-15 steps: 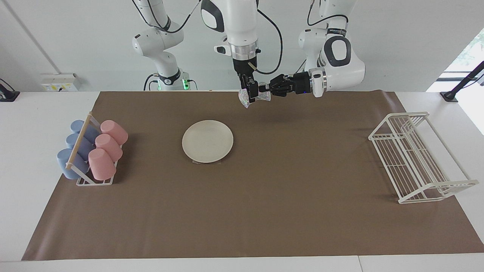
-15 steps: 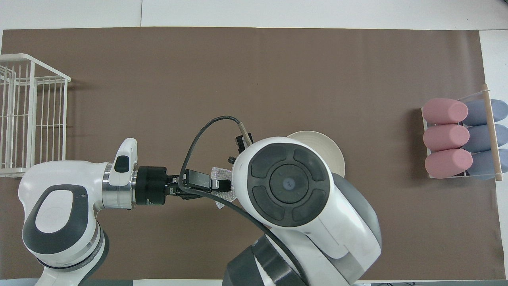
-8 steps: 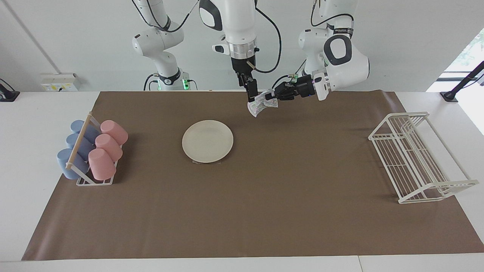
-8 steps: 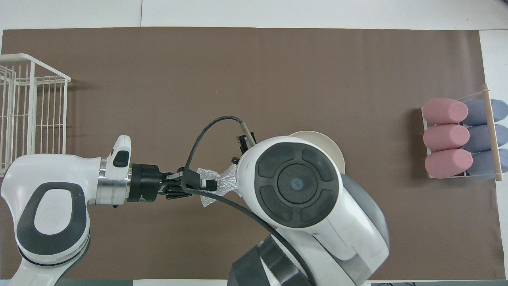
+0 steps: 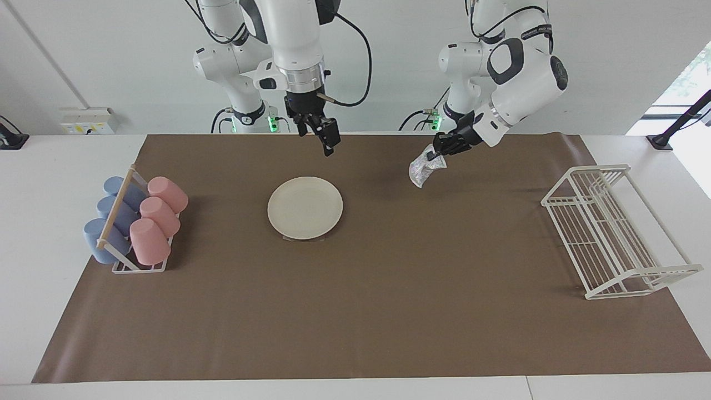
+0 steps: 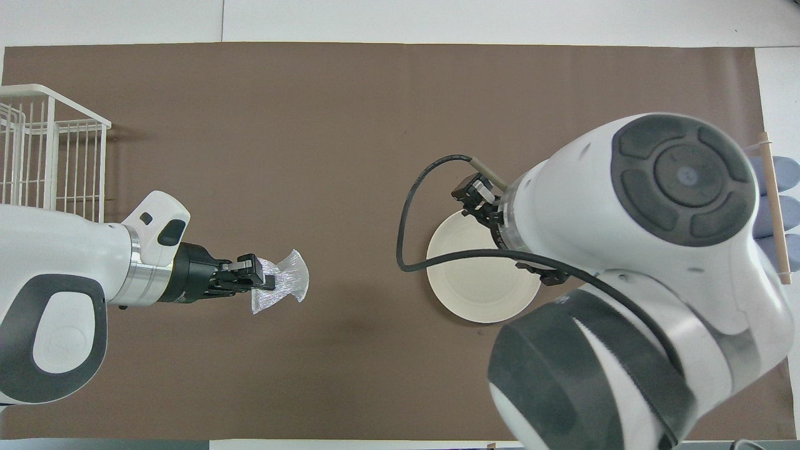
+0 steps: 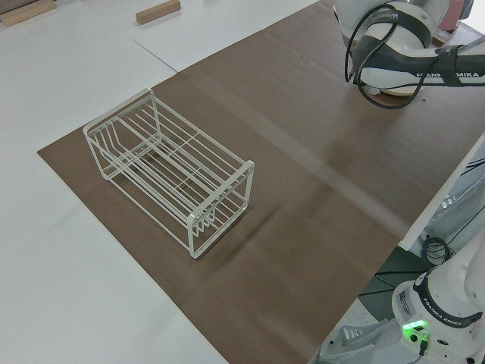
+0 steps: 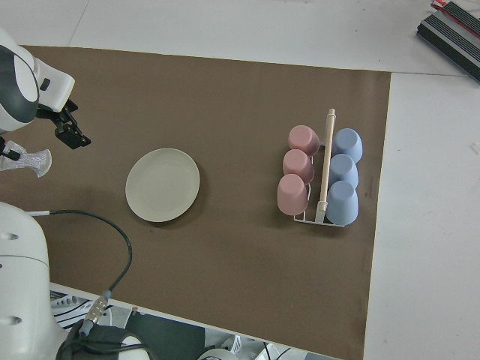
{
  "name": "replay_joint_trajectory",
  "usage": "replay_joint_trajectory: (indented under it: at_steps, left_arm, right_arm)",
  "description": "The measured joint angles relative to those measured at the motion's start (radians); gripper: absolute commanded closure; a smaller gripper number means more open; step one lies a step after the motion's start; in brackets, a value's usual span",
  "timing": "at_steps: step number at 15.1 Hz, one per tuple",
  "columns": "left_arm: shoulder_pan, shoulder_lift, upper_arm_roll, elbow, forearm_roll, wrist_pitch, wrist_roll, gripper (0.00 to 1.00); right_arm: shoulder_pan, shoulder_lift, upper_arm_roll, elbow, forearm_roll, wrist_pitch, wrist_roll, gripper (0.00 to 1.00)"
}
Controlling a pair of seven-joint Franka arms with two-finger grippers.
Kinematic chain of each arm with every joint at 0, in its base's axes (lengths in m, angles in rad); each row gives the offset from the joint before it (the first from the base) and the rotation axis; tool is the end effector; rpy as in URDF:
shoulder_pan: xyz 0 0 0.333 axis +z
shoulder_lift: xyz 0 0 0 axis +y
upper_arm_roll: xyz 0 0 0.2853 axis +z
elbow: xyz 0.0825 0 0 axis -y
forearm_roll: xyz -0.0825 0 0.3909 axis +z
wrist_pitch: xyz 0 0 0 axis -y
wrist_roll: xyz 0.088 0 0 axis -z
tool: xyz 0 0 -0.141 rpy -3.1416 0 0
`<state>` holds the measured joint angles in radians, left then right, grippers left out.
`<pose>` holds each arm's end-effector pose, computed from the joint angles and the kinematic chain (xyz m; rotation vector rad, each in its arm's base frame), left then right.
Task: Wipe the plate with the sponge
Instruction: 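Carry the cloth toward the rack while the right gripper returns to sponges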
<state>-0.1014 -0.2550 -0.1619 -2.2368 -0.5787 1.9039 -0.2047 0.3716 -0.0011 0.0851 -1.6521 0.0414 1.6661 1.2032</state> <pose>0.4516 -0.1818 0.4136 2.6542 0.2176 -0.2535 0.5079 0.2557 0.5298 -2.8869 1.1366 0.0313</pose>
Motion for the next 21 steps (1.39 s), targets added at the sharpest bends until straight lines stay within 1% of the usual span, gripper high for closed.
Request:
replay_joint_trajectory:
  at_steps: [3,6,7,10,13,15,18,21]
  left_arm:
    - [0.001,0.036,-0.003,0.098,0.258,-0.071,-0.109,1.00]
    - [-0.001,0.085,-0.009,0.203,0.457,-0.165,-0.167,1.00]
    - [-0.009,0.101,-0.010,0.233,0.524,-0.199,-0.188,1.00]
    - [-0.055,0.143,-0.013,0.307,0.711,-0.304,-0.247,1.00]
    - [-0.107,0.196,-0.015,0.386,0.888,-0.438,-0.294,1.00]
    - [-0.136,0.231,-0.016,0.426,0.997,-0.500,-0.309,1.00]
    - [-0.151,0.266,-0.017,0.444,1.149,-0.551,-0.313,1.00]
    - [-0.155,0.300,-0.017,0.446,1.295,-0.571,-0.313,1.00]
  right_arm:
    - [-0.140,-0.007,-0.002,-0.001,-0.006,-0.108,-0.348,0.00]
    - [-0.313,-0.007,-0.005,-0.008,-0.009,-0.120,-0.695,0.00]
    - [-0.359,-0.006,-0.006,-0.012,-0.009,-0.120,-0.782,0.00]
    - [-0.453,-0.006,-0.007,-0.018,-0.009,-0.120,-0.995,0.00]
    - [-0.469,-0.006,-0.004,-0.018,-0.009,-0.119,-1.094,0.00]
    - [-0.468,-0.006,0.002,-0.014,-0.009,-0.118,-1.162,0.00]
    - [-0.469,-0.007,0.001,-0.003,-0.009,-0.117,-1.201,0.00]
    - [-0.469,-0.010,0.001,0.002,-0.009,-0.117,-1.206,0.00]
